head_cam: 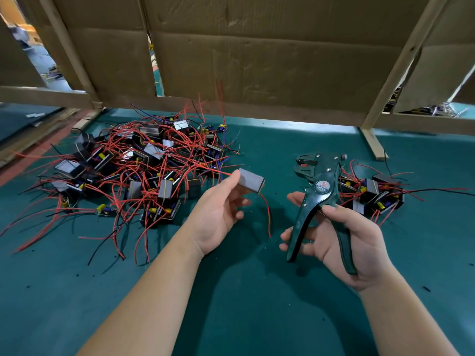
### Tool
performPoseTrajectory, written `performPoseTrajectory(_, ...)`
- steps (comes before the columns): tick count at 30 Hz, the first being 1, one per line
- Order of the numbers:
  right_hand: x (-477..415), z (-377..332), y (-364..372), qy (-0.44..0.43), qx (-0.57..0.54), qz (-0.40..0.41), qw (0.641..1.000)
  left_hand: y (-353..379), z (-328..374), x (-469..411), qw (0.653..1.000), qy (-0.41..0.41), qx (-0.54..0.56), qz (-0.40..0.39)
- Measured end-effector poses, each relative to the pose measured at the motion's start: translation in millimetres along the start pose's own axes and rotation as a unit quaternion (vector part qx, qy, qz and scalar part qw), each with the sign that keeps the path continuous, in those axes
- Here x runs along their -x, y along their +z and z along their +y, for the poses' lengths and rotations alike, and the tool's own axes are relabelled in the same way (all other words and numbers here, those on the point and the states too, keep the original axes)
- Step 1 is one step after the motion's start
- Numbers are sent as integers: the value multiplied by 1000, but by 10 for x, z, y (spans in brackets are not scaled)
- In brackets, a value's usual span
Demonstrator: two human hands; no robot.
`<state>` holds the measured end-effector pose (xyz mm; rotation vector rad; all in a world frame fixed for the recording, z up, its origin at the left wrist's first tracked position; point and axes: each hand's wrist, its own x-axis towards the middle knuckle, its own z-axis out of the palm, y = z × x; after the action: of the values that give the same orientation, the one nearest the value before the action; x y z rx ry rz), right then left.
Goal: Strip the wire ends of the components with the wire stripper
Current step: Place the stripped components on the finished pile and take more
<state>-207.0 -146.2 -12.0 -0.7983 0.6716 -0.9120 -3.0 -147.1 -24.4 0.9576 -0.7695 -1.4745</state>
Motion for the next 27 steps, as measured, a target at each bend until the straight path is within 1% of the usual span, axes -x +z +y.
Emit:
performPoseTrajectory(5, -5, 13, 3, 8, -3, 3, 1000, -37, -8, 88, 999, 45, -15, -9)
performPoseTrajectory(9, -5, 23, 0, 14, -6, 3, 1000, -38, -71, 110, 992, 75, -99, -15)
performPoseTrajectory(12, -8, 22, -4, 15, -10, 5, 1000, -60, -103, 99, 986, 84, -132, -63)
performPoseTrajectory(14, -11, 20, -7, 13, -12, 5, 1000, -57, -85, 116, 986, 66, -118, -93)
performPoseTrajectory(16, -13, 17, -9, 10, -15, 5, 1000, -37, -66, 120, 990, 46, -74, -109)
performPoseTrajectory(17, -15, 16, -10, 9, -15, 6, 1000, -5, -52, 129, 992, 42, -50, -105)
performPoseTrajectory(18, -15, 16, -13, 9, -15, 6, 1000, 13, -59, 122, 995, 47, -41, -82)
performPoseTrajectory(19, -15, 16, -17, 9, -13, 6, 1000, 29, -69, 110, 997, 53, -31, -49)
performPoseTrajectory(21, -16, 20, -25, 11, -8, 4, 1000, 25, -77, 95, 995, 84, -53, 26)
performPoseTrajectory(22, -18, 22, -29, 14, -6, 3, 1000, 8, -76, 83, 991, 103, -72, 41)
performPoseTrajectory(23, -20, 24, -32, 16, -4, 2, 1000, 4, -74, 87, 988, 117, -93, 40)
performPoseTrajectory(24, -24, 27, -34, 16, -3, 1, 1000, -14, -88, 96, 981, 134, -138, 31)
performPoseTrajectory(25, -28, 30, -34, 16, -2, -2, 1000, -18, -101, 114, 967, 150, -205, 31)
performPoseTrajectory(26, -33, 34, -32, 18, -1, -5, 1000, -15, -117, 133, 941, 168, -291, 32)
performPoseTrajectory(27, -37, 39, -30, 20, -2, -7, 1000, 12, -120, 166, 908, 188, -375, 24)
